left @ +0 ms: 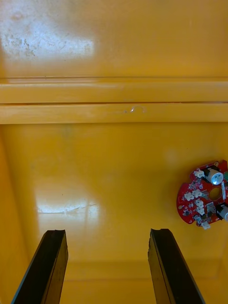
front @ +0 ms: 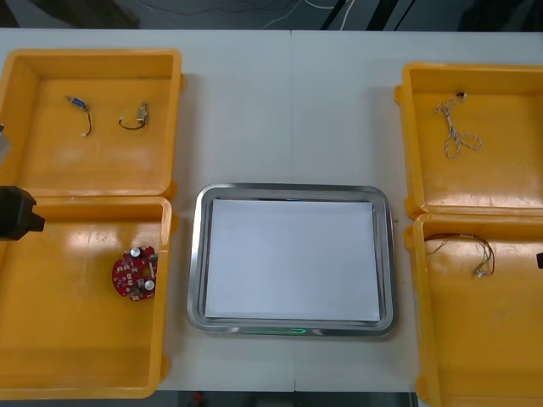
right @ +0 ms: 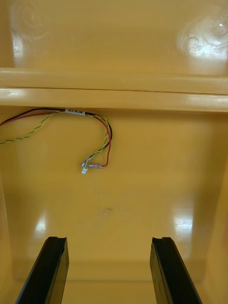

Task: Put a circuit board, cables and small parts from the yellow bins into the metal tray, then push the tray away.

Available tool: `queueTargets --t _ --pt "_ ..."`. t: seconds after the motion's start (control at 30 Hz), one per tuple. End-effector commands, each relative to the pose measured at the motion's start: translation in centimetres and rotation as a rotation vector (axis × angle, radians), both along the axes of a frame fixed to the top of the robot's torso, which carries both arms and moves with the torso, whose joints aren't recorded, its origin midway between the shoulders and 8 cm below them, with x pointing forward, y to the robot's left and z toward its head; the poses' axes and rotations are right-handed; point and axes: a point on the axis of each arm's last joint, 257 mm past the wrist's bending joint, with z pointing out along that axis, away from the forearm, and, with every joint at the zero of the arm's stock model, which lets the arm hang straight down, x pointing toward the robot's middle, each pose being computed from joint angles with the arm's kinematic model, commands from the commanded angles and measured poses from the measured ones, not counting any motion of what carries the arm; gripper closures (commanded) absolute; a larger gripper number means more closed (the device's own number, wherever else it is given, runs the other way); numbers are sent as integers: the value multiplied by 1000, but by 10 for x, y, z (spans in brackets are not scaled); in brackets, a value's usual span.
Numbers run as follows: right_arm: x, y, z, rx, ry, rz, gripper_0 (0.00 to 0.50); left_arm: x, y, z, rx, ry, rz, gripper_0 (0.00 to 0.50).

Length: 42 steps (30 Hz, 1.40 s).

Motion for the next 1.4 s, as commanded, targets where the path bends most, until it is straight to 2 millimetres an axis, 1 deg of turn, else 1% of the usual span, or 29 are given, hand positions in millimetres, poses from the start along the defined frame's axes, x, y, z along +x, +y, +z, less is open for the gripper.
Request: queueTargets --t 0.03,1.4 --pt "2 0 10 -57 -12 46 0 6 -9 6 -32 -19 47 0" --pt "2 0 10 -57 -12 46 0 6 -9 6 -32 -19 47 0"
